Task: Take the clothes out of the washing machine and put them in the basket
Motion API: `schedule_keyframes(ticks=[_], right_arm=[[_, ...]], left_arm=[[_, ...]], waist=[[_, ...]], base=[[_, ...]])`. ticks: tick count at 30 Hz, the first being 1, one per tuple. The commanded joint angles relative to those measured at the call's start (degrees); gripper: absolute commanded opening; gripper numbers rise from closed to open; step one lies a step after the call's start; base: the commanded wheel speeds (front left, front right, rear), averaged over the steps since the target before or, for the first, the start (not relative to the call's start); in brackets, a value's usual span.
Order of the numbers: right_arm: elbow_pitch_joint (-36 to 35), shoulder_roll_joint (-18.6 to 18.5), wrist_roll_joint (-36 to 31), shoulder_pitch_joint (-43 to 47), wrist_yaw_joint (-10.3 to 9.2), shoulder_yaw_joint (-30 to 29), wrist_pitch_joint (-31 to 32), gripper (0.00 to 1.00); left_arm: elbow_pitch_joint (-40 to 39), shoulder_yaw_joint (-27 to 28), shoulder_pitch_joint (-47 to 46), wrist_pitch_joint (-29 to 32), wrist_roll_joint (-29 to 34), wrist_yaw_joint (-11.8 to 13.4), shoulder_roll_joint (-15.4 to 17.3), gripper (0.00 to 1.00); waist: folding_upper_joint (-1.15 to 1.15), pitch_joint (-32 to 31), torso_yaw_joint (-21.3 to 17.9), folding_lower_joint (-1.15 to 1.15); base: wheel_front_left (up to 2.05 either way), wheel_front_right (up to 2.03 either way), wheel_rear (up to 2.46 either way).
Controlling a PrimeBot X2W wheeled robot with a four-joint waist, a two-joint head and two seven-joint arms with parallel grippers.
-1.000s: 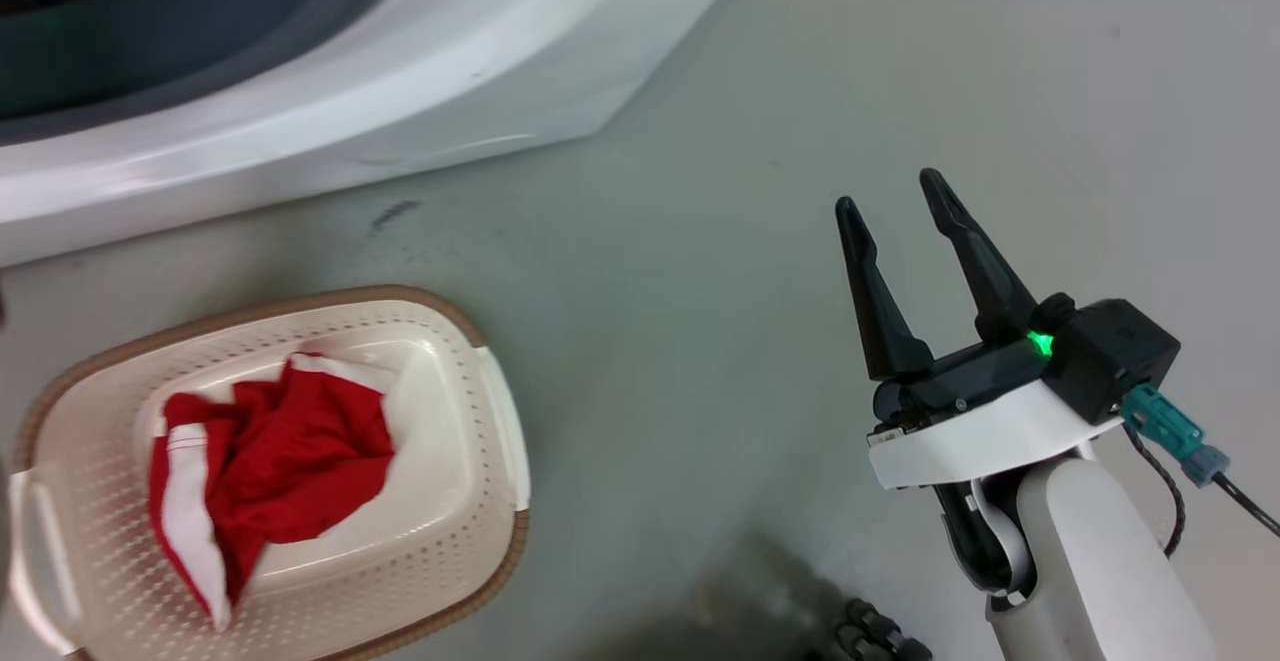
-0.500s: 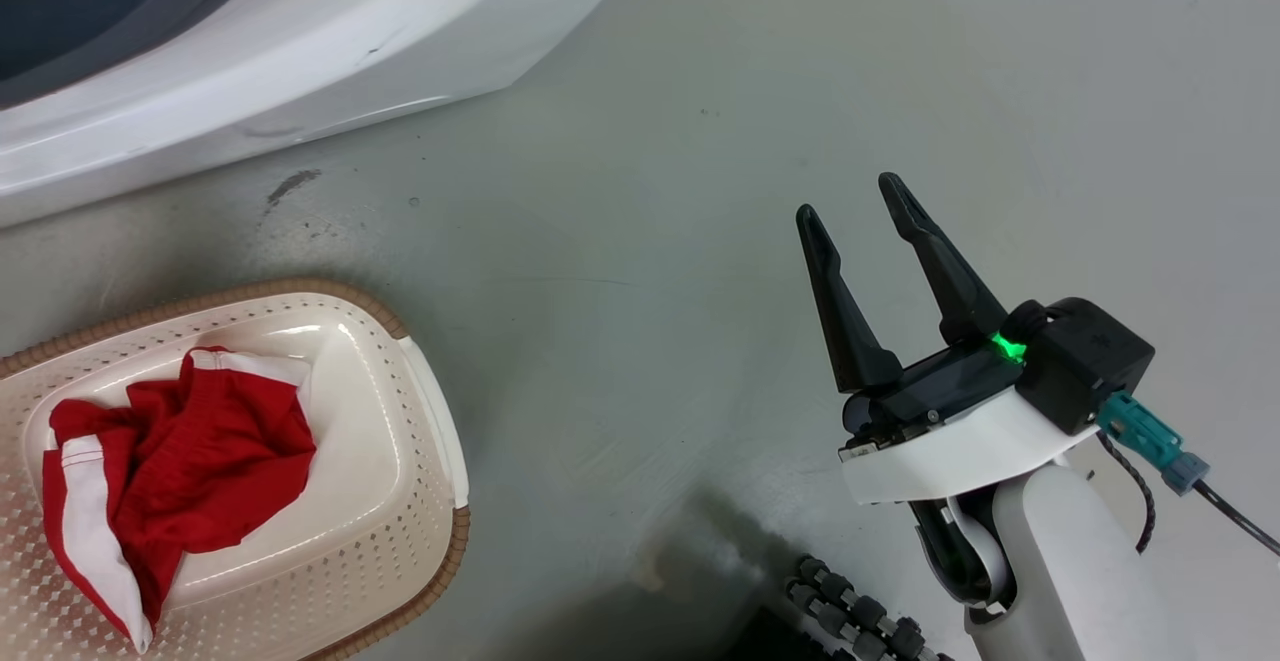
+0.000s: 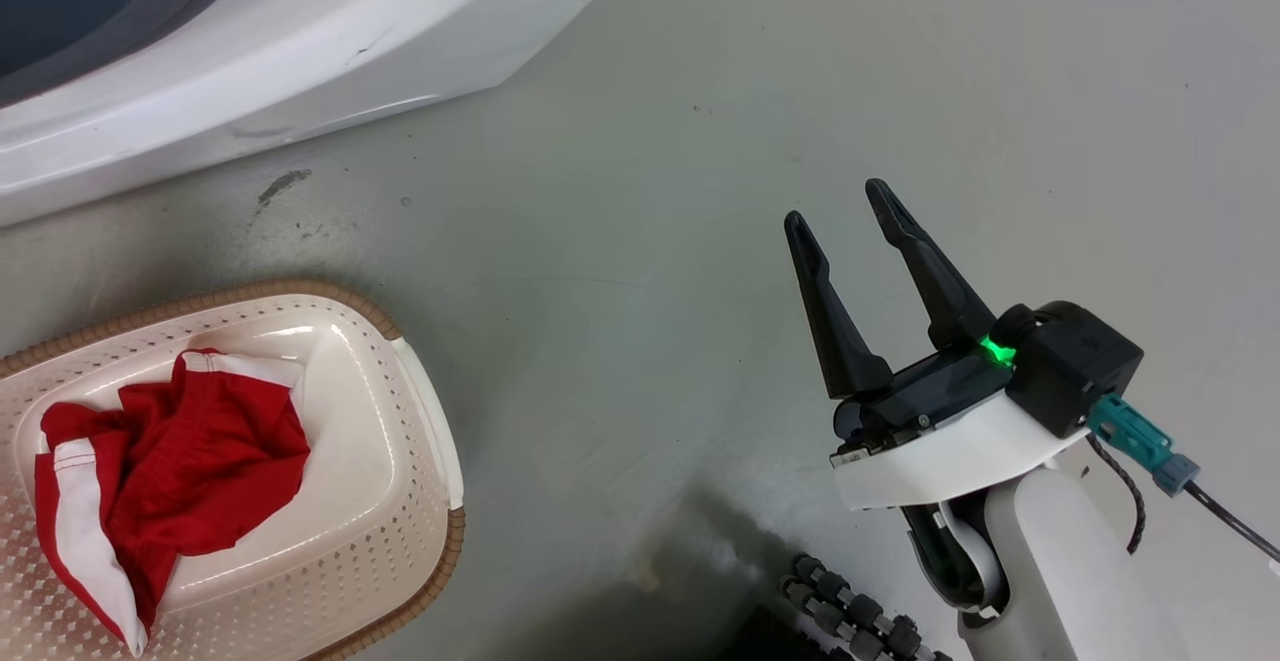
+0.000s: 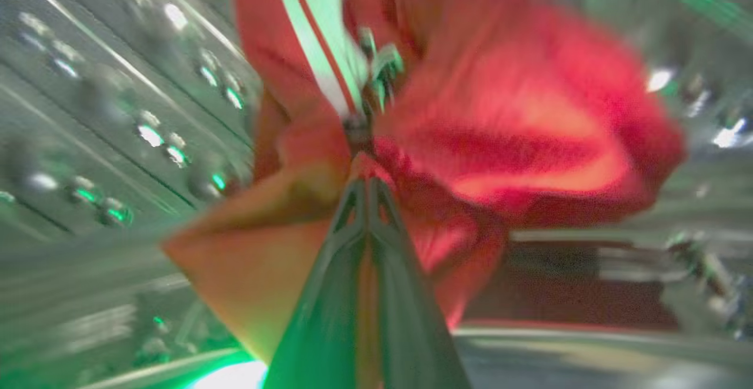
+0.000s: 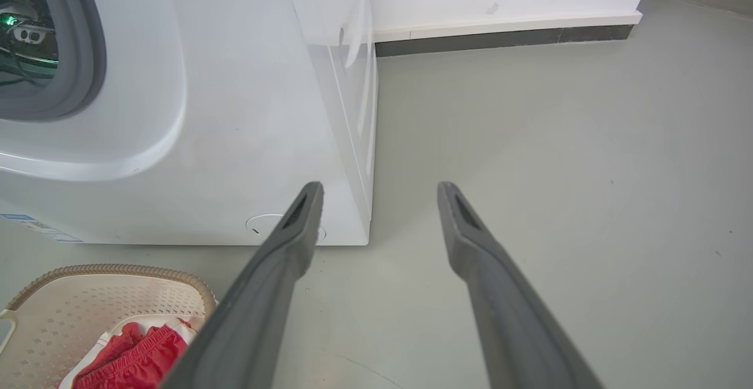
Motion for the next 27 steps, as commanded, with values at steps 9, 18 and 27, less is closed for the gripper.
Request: schedule_keyframes(ticks=[9, 18, 27], right_arm=[[1.26, 0.08, -1.26, -0.38, -0.04, -1.32, -0.12, 1.00], [3.60, 0.07, -3.26, 1.85, -0.04, -3.15, -0.13, 1.00], [5.93, 0.04, -5.14, 5.98, -0.04, -5.26, -0.09, 1.00]], left_arm=[[-11.41, 2.05, 10.82, -20.51, -3.16, 5.56, -0.35, 0.00], [-10.79, 5.76, 24.35, -41.51, -9.27, 6.45, -4.34, 0.00], [-5.21, 7.33, 34.50, -54.03, -13.34, 3.69, -7.68, 0.00]], waist=[[0.00, -4.80, 1.65, -0.01], [0.00, -14.74, 3.95, -0.01], [0.00, -24.82, 6.05, -0.01]], base=[[0.00, 0.00, 0.00], [0.00, 0.00, 0.00], [0.00, 0.00, 0.00]])
